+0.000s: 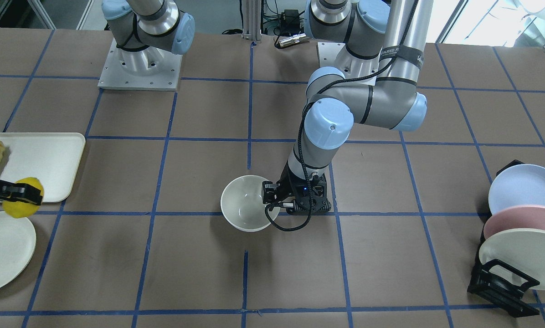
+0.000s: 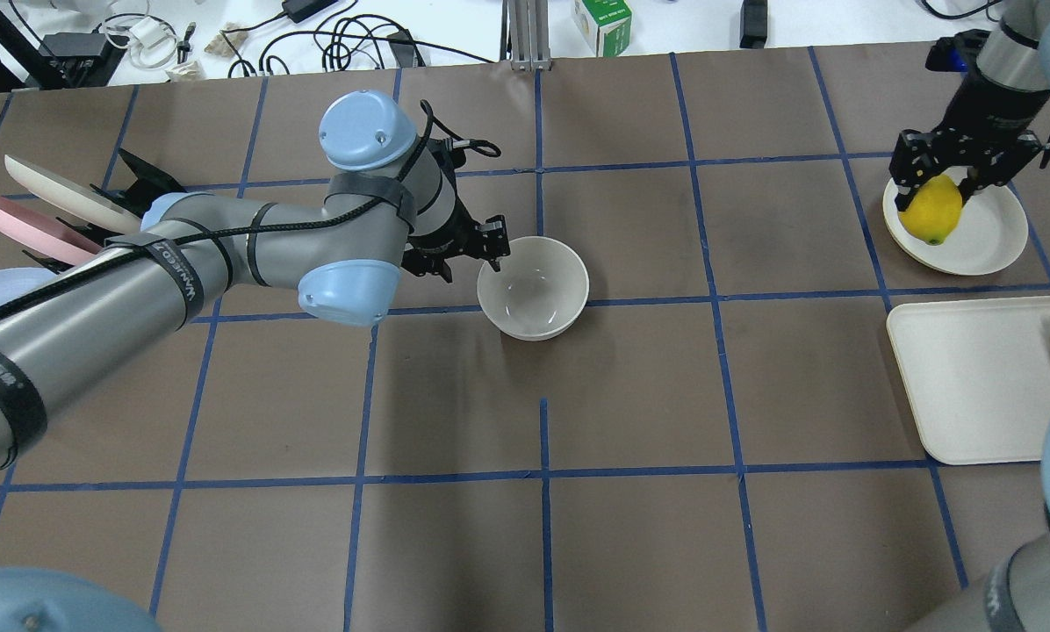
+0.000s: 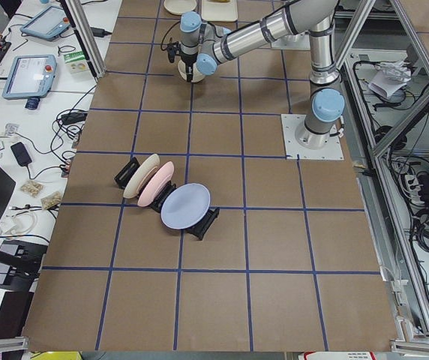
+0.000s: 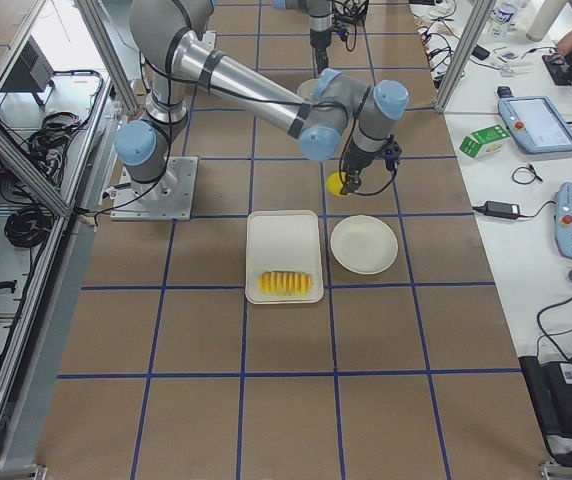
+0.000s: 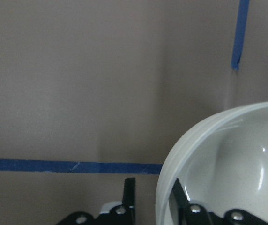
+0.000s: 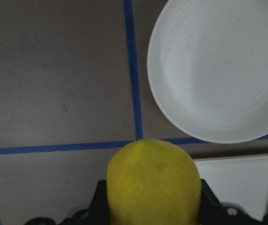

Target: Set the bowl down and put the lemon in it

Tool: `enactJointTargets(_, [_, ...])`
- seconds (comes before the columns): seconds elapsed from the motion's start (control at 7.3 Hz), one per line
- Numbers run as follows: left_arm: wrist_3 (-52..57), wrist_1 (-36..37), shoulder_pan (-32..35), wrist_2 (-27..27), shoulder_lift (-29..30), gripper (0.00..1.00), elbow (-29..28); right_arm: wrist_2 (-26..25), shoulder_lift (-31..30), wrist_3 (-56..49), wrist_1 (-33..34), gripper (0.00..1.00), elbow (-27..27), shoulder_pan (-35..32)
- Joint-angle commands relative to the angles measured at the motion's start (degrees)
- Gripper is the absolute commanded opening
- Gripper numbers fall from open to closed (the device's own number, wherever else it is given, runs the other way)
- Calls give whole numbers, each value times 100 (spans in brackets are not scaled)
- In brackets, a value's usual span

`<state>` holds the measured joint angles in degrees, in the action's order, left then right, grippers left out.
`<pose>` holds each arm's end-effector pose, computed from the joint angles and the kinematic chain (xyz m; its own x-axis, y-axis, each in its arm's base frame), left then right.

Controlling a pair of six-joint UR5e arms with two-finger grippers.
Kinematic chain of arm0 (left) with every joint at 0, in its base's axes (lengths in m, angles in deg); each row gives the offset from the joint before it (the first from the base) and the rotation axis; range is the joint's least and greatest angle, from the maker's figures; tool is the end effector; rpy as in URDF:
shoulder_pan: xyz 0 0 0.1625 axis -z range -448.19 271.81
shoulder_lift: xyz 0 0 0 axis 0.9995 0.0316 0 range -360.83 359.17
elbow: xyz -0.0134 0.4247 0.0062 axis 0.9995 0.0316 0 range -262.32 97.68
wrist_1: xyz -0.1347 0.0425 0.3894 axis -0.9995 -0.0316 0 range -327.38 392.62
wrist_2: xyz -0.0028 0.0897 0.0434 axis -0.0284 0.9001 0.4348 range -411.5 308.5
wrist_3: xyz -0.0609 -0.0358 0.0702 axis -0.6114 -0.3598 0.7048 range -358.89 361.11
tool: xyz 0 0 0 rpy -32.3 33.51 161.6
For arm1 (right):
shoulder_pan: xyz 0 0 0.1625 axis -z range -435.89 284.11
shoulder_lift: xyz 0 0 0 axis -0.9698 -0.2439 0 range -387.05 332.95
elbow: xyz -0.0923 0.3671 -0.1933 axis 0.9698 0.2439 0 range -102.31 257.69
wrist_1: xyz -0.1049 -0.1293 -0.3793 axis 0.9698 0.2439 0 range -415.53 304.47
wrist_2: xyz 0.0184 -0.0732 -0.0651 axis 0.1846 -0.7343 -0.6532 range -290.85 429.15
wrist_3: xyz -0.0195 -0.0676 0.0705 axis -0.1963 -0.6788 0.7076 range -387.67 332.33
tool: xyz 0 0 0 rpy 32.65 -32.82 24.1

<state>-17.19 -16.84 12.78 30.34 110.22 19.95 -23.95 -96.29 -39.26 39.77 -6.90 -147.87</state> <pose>-0.2573 -0.5528 0.2583 -0.9787 -0.1104 0.1732 -0.1248 0.9893 -0.0751 -0.0670 -0.6193 0.3407 -0.9943 0.1055 0.0171 0.1069 0.9775 0.1817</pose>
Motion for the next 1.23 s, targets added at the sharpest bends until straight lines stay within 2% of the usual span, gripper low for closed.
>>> enactJointTargets(0.0, [446,-1478,-130,373,-573,96,-590,2,-309,1583,-284,0,-4,-1128])
enactJointTargets(0.14, [1068,-2531,-209,716,-802,96,-977,20,-362,2269,-284,0,-4,-1647])
enactJointTargets(0.41, [2088,-3487,-533,1069,-1320,95,-1261,20,-354,2766,-162,0,-31,-2527])
enactJointTargets(0.68, [2435,-3971,-710,1176,-1909,96,-1375,229,-170,2785,486,0,-92,-3039])
enactJointTargets(0.82, [2436,-4122,-963,1107,-1894,96,-1446,266,-30,2777,620,0,-92,-3189])
enactJointTargets(0.96, [2436,-4080,-1253,697,-1789,96,-1472,292,120,2777,804,0,-101,-3382])
enactJointTargets(1.1, [2349,-4080,-1317,589,-1788,96,-1473,301,252,2777,1023,0,-101,-3523])
